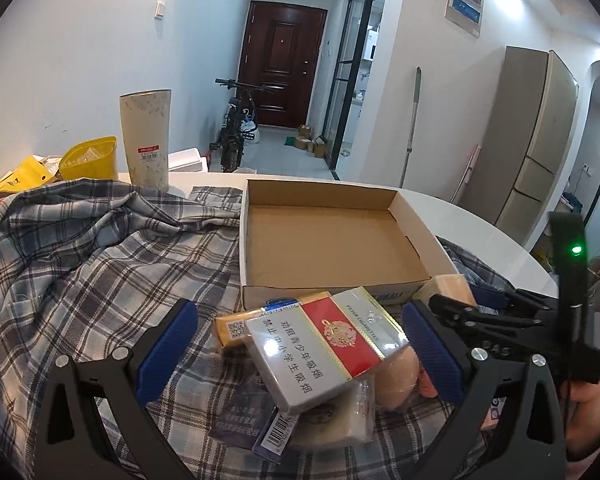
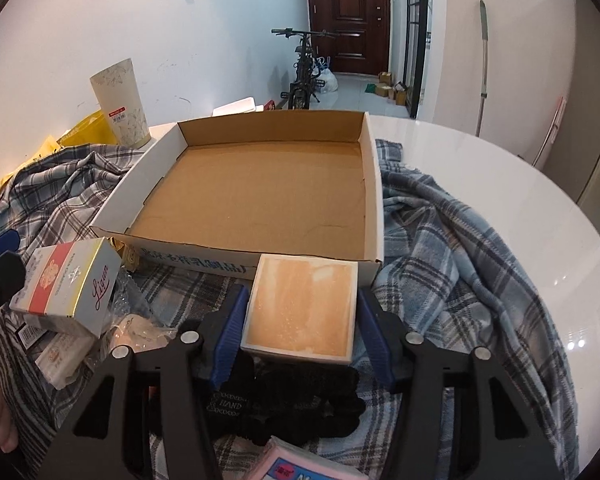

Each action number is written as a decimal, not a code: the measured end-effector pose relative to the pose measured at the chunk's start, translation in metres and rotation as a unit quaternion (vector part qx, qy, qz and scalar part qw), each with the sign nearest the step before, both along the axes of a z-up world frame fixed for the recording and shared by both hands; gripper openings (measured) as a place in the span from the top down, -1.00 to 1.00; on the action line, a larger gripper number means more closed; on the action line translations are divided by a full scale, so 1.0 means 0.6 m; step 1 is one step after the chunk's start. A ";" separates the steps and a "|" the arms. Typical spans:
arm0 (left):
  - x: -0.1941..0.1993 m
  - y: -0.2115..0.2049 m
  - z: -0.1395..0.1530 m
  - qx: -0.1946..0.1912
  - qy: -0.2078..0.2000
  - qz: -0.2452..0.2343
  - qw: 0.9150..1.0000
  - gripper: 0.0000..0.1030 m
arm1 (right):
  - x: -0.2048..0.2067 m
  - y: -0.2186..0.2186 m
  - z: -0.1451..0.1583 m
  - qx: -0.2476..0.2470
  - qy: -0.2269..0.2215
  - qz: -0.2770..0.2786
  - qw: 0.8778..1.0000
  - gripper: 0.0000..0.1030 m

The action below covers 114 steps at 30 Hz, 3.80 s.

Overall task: Organize objects
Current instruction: 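Close the right tool on the cream square box while the left tool approaches the red-and-white cigarette pack, then lift the cream box with the right tool while the left tool grasps the red-and-white pack, then drop the red-and-white pack into the cardboard box with the left tool while the right holds the cream box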

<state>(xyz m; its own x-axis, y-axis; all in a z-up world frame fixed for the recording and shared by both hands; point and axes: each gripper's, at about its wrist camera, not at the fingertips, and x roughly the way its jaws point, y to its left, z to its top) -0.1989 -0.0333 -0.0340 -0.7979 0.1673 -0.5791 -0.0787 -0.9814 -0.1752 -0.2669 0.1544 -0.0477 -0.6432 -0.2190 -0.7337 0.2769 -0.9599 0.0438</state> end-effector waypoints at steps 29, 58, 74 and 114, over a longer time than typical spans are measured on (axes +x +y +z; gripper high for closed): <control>-0.025 0.032 -0.049 0.005 -0.089 -0.072 0.993 -1.00 | 0.037 0.053 0.064 -0.082 0.048 -0.008 0.995 0.03; -0.056 0.086 -0.017 -0.110 -0.096 -0.161 0.976 -0.73 | 0.027 0.033 0.018 -0.020 -0.035 0.016 0.999 0.02; -0.065 0.059 -0.047 -0.004 -0.143 -0.205 0.968 -0.24 | 0.026 0.026 0.014 -0.016 -0.040 0.024 0.999 0.00; 0.007 0.024 0.233 -0.037 0.138 -0.025 0.989 -0.12 | 0.082 0.046 0.211 -0.084 0.153 -0.015 0.985 0.02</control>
<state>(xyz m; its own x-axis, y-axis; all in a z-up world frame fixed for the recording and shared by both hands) -0.1947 -0.0190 0.1061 -0.9193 0.1754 -0.3524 -0.1620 -0.9845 -0.0675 -0.2179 0.1821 0.0789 -0.8363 -0.2976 -0.4605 0.2727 -0.9544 0.1215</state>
